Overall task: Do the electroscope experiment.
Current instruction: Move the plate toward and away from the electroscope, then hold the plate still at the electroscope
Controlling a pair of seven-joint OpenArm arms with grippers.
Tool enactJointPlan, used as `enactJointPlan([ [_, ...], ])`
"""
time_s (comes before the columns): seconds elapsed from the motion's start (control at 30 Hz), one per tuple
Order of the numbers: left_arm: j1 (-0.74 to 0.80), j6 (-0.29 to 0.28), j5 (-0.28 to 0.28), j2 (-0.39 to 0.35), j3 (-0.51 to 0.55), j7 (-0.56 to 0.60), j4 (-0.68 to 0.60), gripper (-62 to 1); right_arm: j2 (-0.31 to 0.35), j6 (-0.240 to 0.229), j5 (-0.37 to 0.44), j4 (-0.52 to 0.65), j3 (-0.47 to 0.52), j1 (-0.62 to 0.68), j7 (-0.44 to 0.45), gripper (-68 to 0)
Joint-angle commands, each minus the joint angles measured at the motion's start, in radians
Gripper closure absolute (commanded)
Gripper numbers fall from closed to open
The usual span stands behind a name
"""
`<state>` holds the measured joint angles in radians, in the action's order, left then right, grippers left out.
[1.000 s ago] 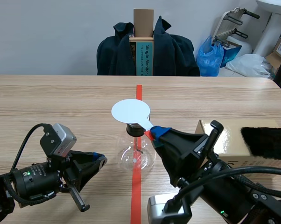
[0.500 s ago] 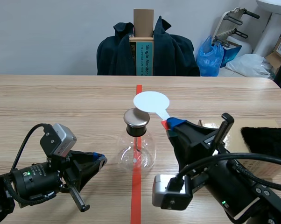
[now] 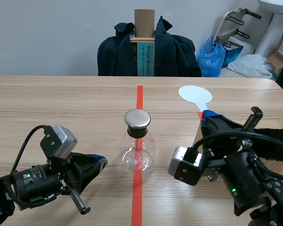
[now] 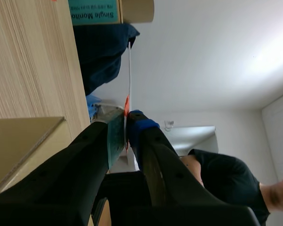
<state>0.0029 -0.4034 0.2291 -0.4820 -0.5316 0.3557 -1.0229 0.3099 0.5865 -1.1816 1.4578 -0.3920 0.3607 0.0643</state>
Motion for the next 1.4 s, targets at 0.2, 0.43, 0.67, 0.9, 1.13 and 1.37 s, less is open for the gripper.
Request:
enactJointPlan([
  [0.2,-0.003,0.002,0.010,0.004,0.004,0.014,-0.022,-2.4,0.003,0.011,0.002,0.020,0.011,-0.006,0.079,-0.9],
  [0.43,-0.003,0.002,0.010,0.004,0.004,0.014,-0.022,-2.4,0.003,0.011,0.002,0.020,0.011,-0.006,0.256,-0.9],
  [0.67,-0.003,0.002,0.010,0.004,0.004,0.014,-0.022,-2.4,0.003,0.011,0.002,0.020,0.011,-0.006,0.393,-0.8],
  [0.9,-0.003,0.002,0.010,0.005,0.004,0.015,-0.022,-2.4,0.003,0.015,0.002,0.020,0.011,-0.006,0.481,-0.8],
  [1.13,-0.003,0.002,0.010,0.005,0.004,0.015,-0.022,-2.4,0.003,0.015,0.002,0.020,0.011,-0.006,0.512,-0.8],
  [1.37,-0.003,0.002,0.010,0.005,0.004,0.015,-0.022,-2.4,0.003,0.015,0.002,0.020,0.011,-0.006,0.516,-0.8],
])
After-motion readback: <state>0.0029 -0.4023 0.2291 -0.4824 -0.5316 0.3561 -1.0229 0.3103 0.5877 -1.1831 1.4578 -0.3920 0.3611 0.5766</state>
